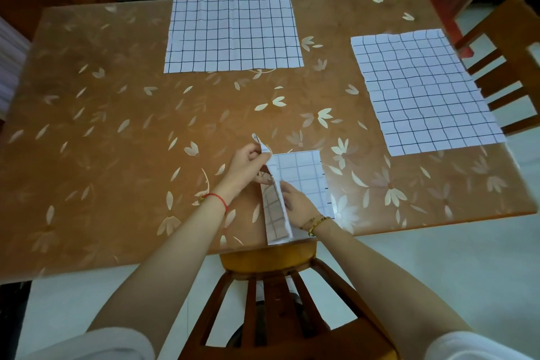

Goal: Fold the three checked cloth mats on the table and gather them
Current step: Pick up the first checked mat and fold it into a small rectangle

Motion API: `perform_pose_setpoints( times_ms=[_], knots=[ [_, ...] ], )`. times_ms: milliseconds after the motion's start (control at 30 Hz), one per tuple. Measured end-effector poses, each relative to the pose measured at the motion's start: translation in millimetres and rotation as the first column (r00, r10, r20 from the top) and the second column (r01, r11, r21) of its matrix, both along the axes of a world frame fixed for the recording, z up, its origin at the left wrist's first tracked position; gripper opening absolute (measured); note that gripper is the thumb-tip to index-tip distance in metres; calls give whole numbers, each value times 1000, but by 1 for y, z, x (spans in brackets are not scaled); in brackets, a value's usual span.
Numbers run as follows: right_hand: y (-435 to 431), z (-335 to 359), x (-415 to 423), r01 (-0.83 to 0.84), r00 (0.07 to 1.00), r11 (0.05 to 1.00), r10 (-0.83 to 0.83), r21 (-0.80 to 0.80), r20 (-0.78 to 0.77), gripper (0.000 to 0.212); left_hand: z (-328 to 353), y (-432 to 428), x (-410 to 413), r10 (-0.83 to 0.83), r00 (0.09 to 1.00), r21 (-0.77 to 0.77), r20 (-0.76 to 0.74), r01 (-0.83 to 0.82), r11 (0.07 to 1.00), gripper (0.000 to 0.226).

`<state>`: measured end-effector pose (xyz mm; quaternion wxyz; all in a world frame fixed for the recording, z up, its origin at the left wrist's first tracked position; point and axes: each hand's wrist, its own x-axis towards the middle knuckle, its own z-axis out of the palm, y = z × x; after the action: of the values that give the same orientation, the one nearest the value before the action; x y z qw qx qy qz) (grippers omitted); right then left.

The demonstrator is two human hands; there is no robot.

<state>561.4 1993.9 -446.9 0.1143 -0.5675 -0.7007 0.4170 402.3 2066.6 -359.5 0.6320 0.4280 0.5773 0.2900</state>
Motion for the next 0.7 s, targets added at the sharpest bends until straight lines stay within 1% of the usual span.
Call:
perform_pose_setpoints(
  times_ms=[33, 67, 100, 133, 167, 200, 233, 267, 300, 367, 400, 467, 533, 600, 633, 667, 700],
  knots=[
    [-2, 6, 2, 114, 990, 993, -116, -29, -76, 29, -2, 0, 8, -5, 1000, -17, 6, 5, 1000, 9],
    [-4, 12, 4, 274, 948, 960, -280, -62, -153, 26, -5, 0, 16, -7, 1000, -36, 13, 7, 999, 9],
    [-4, 15, 8, 453, 853, 884, -468, -117, -230, 26, -9, 0, 23, -10, 1000, -54, 13, 10, 998, 8],
    [-4, 18, 14, 597, 721, 776, -630, -204, -287, 27, -13, -1, 30, -18, 1000, -70, 7, 18, 997, 8],
    [-4, 19, 20, 674, 581, 669, -742, -313, -335, 28, -17, -1, 35, -35, 999, -81, -9, 34, 996, 8],
    [-4, 21, 26, 693, 489, 604, -795, -393, -360, 29, -22, -2, 40, -52, 998, -88, -22, 50, 995, 8],
    [-4, 22, 34, 686, 465, 586, -809, -432, -359, 30, -26, -3, 45, -72, 997, -92, -38, 68, 993, 8],
    [-6, 27, 41, 679, 507, 604, -797, -418, -328, 33, -29, -4, 49, -84, 995, -91, -47, 80, 993, 8],
    [-8, 26, 47, 668, 578, 645, -764, -370, -288, 38, -32, -6, 53, -88, 995, -90, -53, 83, 992, 9],
    [-10, 24, 57, 612, 734, 753, -655, -240, -180, 41, -35, -12, 60, -74, 997, -98, -30, 70, 993, 13],
    [-10, 21, 60, 572, 794, 797, -597, -195, -114, 40, -37, -15, 62, -68, 998, -102, -2, 68, 993, 14],
    [-8, 13, 64, 495, 869, 859, -493, -129, 45, 40, -42, -20, 64, -75, 997, -100, 37, 78, 992, 17],
    [-6, 9, 66, 461, 885, 884, -450, -78, 121, 42, -49, -26, 60, -63, 998, -54, -4, 63, 997, 17],
    [-3, 7, 67, 472, 876, 879, -458, -70, 153, 42, -59, -34, 50, 30, 983, 78, -179, -17, 997, 9],
    [-2, 6, 68, 486, 866, 871, -471, -63, 170, 42, -63, -39, 43, 104, 956, 141, -274, -67, 988, 9],
    [-2, 6, 69, 503, 854, 863, -486, -54, 188, 42, -66, -45, 35, 174, 920, 180, -352, -116, 977, 10],
    [-1, 4, 70, 521, 840, 852, -502, -49, 205, 42, -69, -51, 28, 218, 885, 181, -412, -155, 971, 11]
  ],
)
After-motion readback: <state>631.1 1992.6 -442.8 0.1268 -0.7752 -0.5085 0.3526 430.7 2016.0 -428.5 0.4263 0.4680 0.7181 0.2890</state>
